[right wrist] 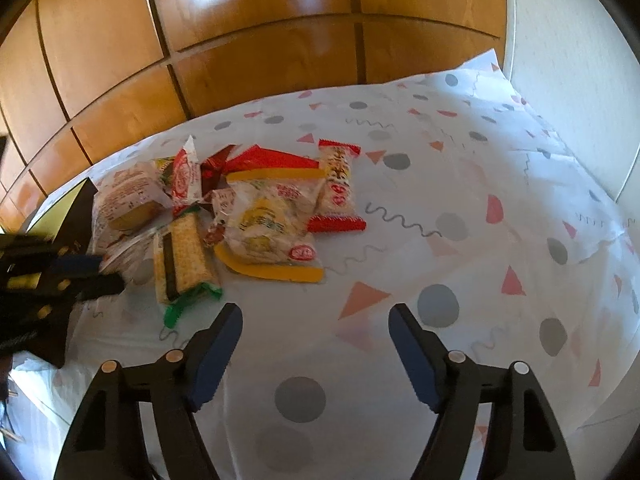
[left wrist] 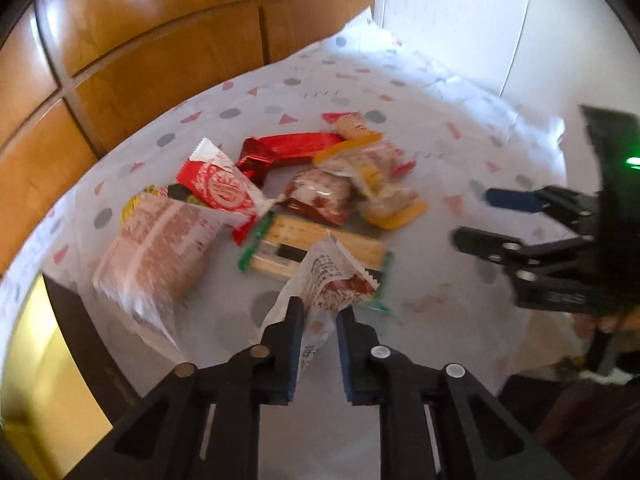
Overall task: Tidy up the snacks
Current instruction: 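Grasp the small white packet with red print with the left gripper, then carry the white packet into the gold tin and release it while right gripper grasps the clear yellow-trimmed bag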
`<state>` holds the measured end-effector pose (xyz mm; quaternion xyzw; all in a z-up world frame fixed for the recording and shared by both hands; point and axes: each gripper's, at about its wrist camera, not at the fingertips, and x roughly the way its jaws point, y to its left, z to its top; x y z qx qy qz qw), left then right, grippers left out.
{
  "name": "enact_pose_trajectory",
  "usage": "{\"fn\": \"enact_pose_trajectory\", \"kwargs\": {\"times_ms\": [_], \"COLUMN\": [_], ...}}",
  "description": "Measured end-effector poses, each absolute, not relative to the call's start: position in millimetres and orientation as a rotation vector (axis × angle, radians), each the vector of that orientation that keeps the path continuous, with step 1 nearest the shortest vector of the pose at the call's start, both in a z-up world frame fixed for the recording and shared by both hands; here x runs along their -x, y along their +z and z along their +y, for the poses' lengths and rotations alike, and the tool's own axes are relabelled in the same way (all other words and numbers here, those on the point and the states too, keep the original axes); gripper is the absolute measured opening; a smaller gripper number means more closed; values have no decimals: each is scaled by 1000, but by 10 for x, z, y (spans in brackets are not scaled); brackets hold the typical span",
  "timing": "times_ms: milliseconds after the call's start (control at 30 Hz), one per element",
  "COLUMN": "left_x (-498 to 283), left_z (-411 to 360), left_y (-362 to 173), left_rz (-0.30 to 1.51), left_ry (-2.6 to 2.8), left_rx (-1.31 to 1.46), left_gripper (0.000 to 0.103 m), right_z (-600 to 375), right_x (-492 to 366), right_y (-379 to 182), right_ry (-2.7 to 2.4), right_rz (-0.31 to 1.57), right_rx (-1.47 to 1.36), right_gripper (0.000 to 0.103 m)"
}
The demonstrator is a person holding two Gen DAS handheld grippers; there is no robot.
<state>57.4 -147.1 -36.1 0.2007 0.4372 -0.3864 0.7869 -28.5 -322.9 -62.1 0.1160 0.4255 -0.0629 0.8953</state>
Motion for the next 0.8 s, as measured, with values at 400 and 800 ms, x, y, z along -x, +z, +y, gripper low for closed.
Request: {"fn": "enact_pose_trajectory", "kwargs": {"times_ms": [400, 800], "left_x": [-154, -123], "left_z": [-1076, -859], "left_y": [-312, -200], "left_rz": [920, 891], "left_ry": [-757, -759], "left_rx": [-90, 43], "left_gripper": [14, 13], "right_z": [-3310, -3294], "right_x": [251, -348], "right_y": [-825, -638], "right_ry": [-102, 6], "right_rz": [949, 952], "right_rx": [-303, -440], "right_gripper": [83, 72]}}
